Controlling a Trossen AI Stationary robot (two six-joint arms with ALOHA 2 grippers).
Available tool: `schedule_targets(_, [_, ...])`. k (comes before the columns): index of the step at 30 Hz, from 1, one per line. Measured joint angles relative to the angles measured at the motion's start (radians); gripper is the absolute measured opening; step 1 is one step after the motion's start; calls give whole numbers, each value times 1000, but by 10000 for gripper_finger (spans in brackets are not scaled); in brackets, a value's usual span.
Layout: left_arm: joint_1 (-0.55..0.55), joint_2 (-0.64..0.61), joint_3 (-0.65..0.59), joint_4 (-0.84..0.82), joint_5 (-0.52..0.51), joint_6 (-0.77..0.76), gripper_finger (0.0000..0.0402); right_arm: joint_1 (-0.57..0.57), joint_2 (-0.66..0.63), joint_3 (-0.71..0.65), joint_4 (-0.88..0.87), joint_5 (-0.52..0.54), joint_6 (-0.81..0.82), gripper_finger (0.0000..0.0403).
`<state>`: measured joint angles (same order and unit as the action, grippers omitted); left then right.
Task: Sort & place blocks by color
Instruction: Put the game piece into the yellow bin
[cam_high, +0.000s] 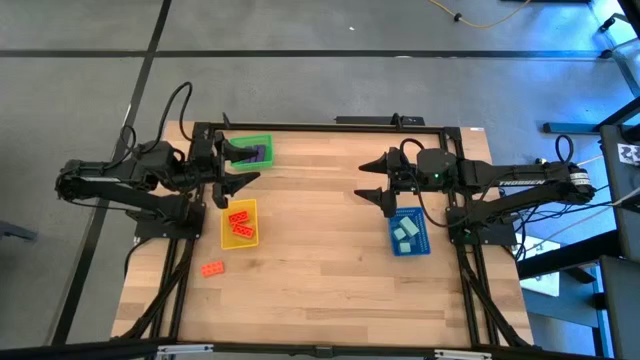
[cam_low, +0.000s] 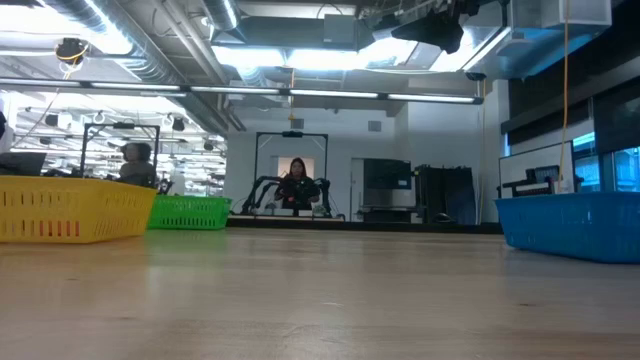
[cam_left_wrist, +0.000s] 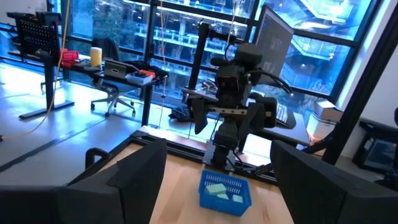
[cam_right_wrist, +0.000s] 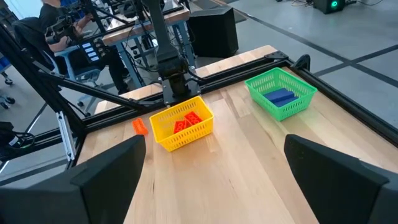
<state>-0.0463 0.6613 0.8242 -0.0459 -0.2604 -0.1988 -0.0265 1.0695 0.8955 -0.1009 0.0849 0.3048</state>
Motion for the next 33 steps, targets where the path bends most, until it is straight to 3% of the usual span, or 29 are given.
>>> schedule_targets(17, [-2,16,7,-53,19,-19,273,0,0,0,0,1,4,385])
schedule_targets(21, [-41,70,79,-318,31,-114,273,0,0,0,0,1,9,385])
schedule_targets(27, [-186,215,145,-768,165,-361,273,0,0,0,0,1,31,385])
schedule_targets(30, [-315,280,120,-901,186,-476,273,0,0,0,0,0,31,385])
schedule_targets(33, [-455,321,62,-933,176,-573,273,0,0,0,0,-6,31,385])
